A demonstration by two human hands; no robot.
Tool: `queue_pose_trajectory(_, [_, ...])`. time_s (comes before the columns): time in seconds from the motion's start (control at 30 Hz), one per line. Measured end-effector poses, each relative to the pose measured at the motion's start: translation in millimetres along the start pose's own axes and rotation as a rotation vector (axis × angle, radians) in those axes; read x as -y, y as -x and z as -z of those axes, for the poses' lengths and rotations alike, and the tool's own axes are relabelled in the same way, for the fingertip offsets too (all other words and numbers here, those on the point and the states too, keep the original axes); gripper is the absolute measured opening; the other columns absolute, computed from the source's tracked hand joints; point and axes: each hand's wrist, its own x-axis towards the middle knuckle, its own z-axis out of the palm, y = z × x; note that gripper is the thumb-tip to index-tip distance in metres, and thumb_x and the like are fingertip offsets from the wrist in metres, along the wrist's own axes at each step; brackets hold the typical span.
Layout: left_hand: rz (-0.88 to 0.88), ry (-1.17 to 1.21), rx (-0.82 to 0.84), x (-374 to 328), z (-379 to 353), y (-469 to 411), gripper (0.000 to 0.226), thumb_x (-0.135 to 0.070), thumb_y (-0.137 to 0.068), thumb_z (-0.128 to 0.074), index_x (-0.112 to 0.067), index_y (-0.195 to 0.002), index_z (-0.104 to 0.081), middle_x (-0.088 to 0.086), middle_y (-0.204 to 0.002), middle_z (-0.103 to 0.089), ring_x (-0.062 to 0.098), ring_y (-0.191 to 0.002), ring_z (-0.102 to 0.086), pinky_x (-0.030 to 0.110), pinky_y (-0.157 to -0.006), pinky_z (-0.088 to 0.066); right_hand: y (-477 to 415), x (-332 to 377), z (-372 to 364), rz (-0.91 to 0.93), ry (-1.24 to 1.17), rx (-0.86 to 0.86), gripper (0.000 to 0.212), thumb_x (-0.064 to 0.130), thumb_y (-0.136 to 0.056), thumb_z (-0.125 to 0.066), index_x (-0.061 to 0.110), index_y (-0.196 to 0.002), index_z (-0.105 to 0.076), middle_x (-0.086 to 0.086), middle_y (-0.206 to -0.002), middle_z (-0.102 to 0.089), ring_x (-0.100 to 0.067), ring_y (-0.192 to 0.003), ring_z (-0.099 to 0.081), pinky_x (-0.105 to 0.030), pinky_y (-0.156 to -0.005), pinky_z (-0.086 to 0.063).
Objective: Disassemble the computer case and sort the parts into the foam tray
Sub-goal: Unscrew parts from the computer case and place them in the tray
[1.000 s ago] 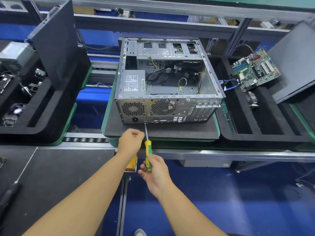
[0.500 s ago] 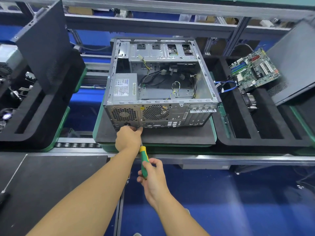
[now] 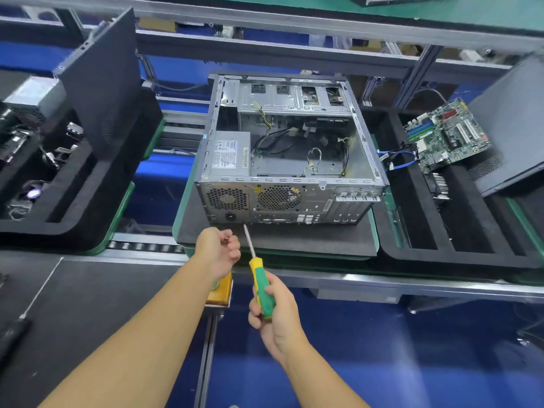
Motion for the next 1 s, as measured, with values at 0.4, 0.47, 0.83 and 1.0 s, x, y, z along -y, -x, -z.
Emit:
queue_pose_trajectory(0.4, [0.046, 0.030, 0.113, -18, 48, 45, 0.016, -0.009, -0.092, -0.041, -0.005, -0.087, -0.055, 0.006, -0.068, -0.049, 0.016, -0.055, -0.051, 0.028, -0.056, -0.041, 34, 14, -55, 0.096, 0.231, 0.067, 0.023, 0.025, -0.102, -0.042, 0.031, -0.102, -0.064, -0.006, -0.076, -0.061, -0.015, -0.050, -0.043, -0.023, -0.044, -0.025])
queue_pose_trajectory(0.47, [0.032, 0.060, 0.153, -20, 46, 51, 0.016, -0.003, -0.095, -0.040, -0.002, -0.098, -0.056, 0.009, -0.077, -0.054, 0.020, -0.065, -0.056, 0.030, -0.062, -0.046, 38, 18, -67, 0.098, 0.243, 0.062, 0.021, 0.023, -0.103, -0.042, 0.027, -0.105, -0.062, -0.006, -0.075, -0.062, -0.014, -0.049, -0.043, -0.023, -0.043, -0.025])
queue_pose_trajectory(0.83, [-0.166, -0.615, 0.436, 2, -14, 83, 0.032, -0.012, -0.104, -0.036, -0.004, -0.079, -0.053, 0.013, -0.054, -0.056, 0.027, -0.044, -0.056, 0.033, -0.051, -0.051, 46, 77, -62, 0.297, 0.101, 0.125, 0.019, 0.022, -0.099, -0.046, 0.020, -0.107, -0.063, -0.006, -0.073, -0.058, -0.015, -0.046, -0.041, -0.022, -0.041, -0.025])
queue_pose_trajectory(1.0, [-0.257, -0.787, 0.444, 43, -108, 81, 0.032, -0.020, -0.102, -0.047, -0.007, -0.074, -0.057, 0.009, -0.045, -0.052, 0.022, -0.040, -0.048, 0.027, -0.046, -0.040, 46, 144, -14, 0.436, 0.000, 0.062, 0.021, 0.025, -0.094, -0.050, 0.015, -0.110, -0.058, -0.008, -0.074, -0.059, -0.016, -0.043, -0.040, -0.022, -0.041, -0.020])
